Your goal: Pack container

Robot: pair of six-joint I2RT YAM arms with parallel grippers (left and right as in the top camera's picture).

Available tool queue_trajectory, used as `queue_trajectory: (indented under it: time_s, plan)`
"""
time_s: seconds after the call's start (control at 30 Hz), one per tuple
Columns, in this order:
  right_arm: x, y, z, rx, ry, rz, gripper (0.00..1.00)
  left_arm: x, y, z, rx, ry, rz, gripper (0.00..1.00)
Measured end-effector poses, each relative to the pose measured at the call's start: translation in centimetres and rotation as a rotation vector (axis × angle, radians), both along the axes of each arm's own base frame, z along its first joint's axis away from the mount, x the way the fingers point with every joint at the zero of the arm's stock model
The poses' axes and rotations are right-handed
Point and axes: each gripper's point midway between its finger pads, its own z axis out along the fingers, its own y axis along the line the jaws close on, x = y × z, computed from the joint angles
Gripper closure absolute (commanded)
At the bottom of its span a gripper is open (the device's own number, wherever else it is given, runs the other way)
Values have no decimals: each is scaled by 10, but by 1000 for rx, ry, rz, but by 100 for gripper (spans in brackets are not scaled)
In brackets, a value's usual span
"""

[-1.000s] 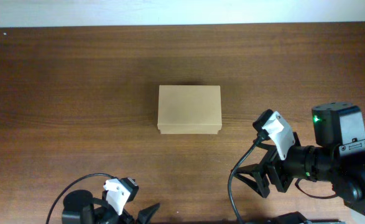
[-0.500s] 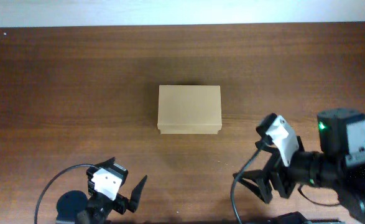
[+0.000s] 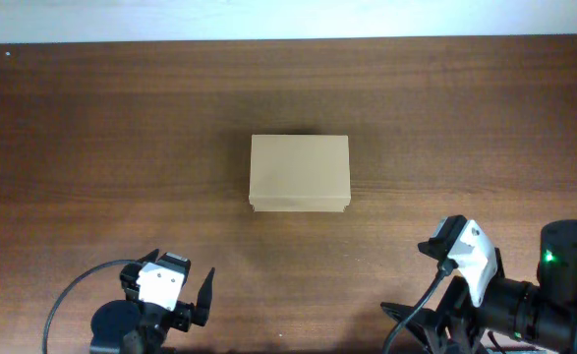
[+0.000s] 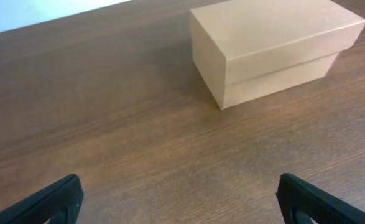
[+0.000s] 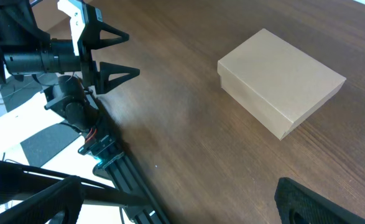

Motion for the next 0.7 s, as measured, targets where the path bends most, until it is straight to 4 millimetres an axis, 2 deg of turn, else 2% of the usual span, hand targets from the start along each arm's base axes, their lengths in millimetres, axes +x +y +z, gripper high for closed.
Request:
queue_trajectory:
  time_s: [0.4, 0.47, 0.57, 0.67, 0.7]
  plan:
    - [-1, 0, 0, 1, -3, 0, 1, 0, 2, -1, 5, 1, 10, 1]
    - [-3, -1, -7, -1, 5, 0, 1, 0, 2, -1, 5, -6, 10, 1]
    - [-12, -3, -35, -13, 58, 0, 1, 1, 2, -13, 6, 5, 10, 1]
    - [-24, -5, -78, -34, 149, 0, 1, 1, 2, -47, 16, 82, 11, 1]
    - [-30, -7, -98, -43, 189, 0, 1, 1, 2, -60, 20, 113, 12, 1]
